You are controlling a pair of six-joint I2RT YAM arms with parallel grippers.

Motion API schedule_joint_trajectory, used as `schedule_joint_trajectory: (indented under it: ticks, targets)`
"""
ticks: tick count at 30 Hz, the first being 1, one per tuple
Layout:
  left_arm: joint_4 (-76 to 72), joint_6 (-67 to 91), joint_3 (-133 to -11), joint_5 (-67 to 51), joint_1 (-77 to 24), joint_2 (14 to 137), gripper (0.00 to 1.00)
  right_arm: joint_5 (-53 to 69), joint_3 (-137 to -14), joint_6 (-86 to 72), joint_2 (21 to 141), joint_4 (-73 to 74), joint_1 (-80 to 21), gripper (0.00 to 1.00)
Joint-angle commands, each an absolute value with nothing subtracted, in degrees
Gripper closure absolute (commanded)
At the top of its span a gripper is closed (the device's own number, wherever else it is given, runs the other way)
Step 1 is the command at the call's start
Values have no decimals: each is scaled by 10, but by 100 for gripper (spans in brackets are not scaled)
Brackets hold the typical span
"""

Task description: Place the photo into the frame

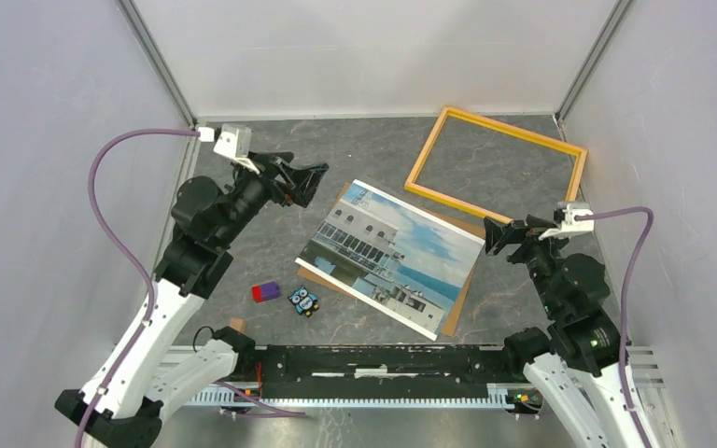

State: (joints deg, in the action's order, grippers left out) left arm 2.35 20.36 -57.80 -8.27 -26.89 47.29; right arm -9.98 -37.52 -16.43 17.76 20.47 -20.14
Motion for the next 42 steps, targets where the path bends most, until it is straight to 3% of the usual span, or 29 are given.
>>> schedule_joint_trajectory:
  ticks: [1, 5, 14, 24, 34, 42]
  targets:
    - [98, 197, -640, -20, -273, 517, 0, -159, -357, -184, 207, 226, -204, 2]
    - [117, 205, -645, 24, -273, 522, 0, -158, -332, -172, 233, 207, -204, 2]
    - [119, 228, -648, -13, -273, 536, 0, -158, -242, -119, 392, 23, -204, 2]
    - [148, 246, -679, -83, -274, 593, 0, -187, -397, -147, 752, -119, -185, 2]
    - [148, 265, -685, -120, -274, 606, 0, 37, -587, -239, 1022, -123, -81, 2]
    - [145, 272, -684, -130, -274, 609, 0, 137, -582, -262, 1078, -159, -86, 2]
